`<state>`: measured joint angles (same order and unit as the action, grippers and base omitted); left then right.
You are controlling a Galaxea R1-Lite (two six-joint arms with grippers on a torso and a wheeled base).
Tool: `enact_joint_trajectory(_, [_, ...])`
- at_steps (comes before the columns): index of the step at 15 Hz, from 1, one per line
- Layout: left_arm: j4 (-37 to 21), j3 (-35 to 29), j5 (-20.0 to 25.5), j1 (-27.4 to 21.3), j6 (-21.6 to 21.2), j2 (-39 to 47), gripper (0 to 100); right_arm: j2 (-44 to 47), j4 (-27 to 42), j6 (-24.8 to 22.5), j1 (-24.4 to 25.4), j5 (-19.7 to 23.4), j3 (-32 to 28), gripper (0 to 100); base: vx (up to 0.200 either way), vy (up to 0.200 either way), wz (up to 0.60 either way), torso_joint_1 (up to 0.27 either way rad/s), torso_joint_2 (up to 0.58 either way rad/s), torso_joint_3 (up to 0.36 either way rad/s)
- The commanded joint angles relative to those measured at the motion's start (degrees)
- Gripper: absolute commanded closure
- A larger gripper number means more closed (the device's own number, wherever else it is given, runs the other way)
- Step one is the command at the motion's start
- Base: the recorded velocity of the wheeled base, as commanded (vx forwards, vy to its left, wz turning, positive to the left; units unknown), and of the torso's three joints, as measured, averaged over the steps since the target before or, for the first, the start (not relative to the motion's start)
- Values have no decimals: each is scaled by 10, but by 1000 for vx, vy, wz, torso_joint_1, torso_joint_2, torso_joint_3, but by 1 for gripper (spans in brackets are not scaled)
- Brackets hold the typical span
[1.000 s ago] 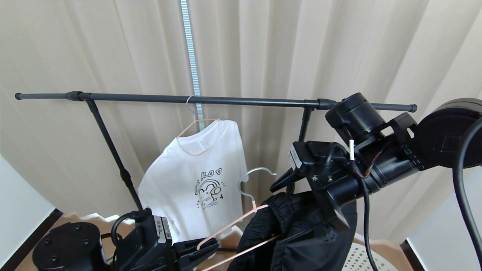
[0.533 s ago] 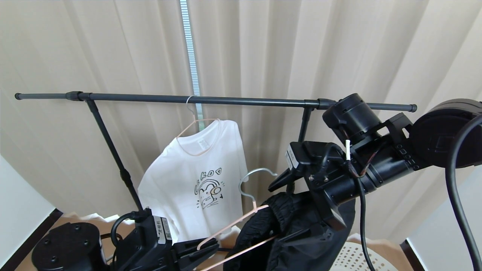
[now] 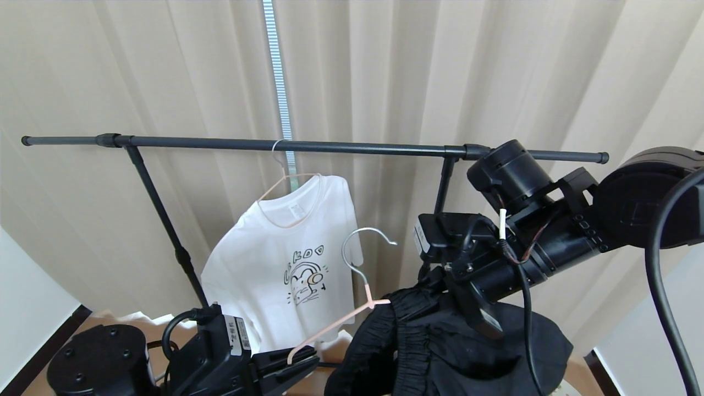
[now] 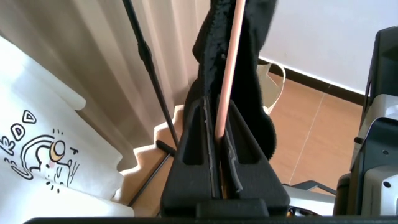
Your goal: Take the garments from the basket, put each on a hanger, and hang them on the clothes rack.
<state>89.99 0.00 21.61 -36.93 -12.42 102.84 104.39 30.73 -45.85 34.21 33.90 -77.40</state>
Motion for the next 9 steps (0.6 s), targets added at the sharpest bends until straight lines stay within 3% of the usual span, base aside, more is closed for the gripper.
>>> enact_joint_trajectory(1, [0, 0, 0, 0, 0, 3, 100, -2, -1, 1, 0, 1, 0, 100, 0, 0, 0, 0, 0, 0])
enact_joint_trajectory(9, [0, 0, -3, 3, 0, 5, 100, -17, -1, 1, 0, 1, 2, 100, 0, 0, 0, 0, 0, 0])
